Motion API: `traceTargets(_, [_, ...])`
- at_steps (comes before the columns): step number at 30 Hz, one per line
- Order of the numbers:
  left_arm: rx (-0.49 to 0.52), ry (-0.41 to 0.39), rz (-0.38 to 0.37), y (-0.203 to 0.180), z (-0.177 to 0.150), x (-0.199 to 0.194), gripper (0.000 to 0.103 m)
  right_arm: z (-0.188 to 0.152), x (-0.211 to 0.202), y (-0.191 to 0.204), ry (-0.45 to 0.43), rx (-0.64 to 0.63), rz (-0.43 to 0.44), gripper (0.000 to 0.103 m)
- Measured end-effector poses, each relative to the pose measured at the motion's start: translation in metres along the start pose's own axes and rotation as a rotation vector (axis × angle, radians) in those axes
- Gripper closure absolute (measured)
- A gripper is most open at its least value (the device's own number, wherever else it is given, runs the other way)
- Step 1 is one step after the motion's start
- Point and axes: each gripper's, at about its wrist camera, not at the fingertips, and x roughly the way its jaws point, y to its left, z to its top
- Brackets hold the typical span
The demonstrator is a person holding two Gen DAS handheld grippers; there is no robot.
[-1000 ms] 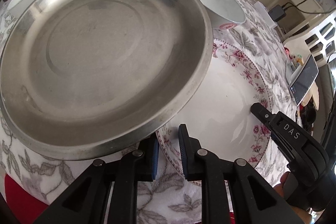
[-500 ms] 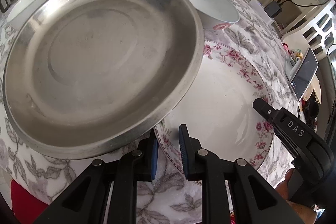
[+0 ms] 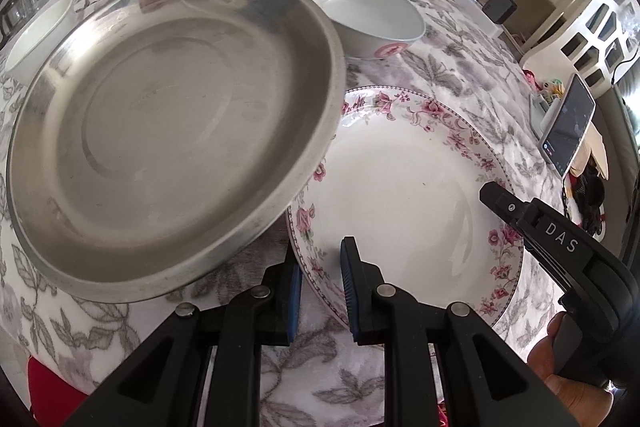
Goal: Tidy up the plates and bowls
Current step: 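Carry the pink floral plate with both tools over the steel basin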
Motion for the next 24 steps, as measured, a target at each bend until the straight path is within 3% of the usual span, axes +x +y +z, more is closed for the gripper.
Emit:
traceTargets(16, [0.047,-0.036,-0.070,-0.015,0.003,-0.008,0.083,0.002,-0.024,-0.018,-0.072,0.049,0.012,0.076])
traceTargets(24, [0.083,-0.107,-0.105,-0.024,0.005,-0.026,0.083,0.004,-0.046,-0.022,-0.140,0.064,0.031,0.076])
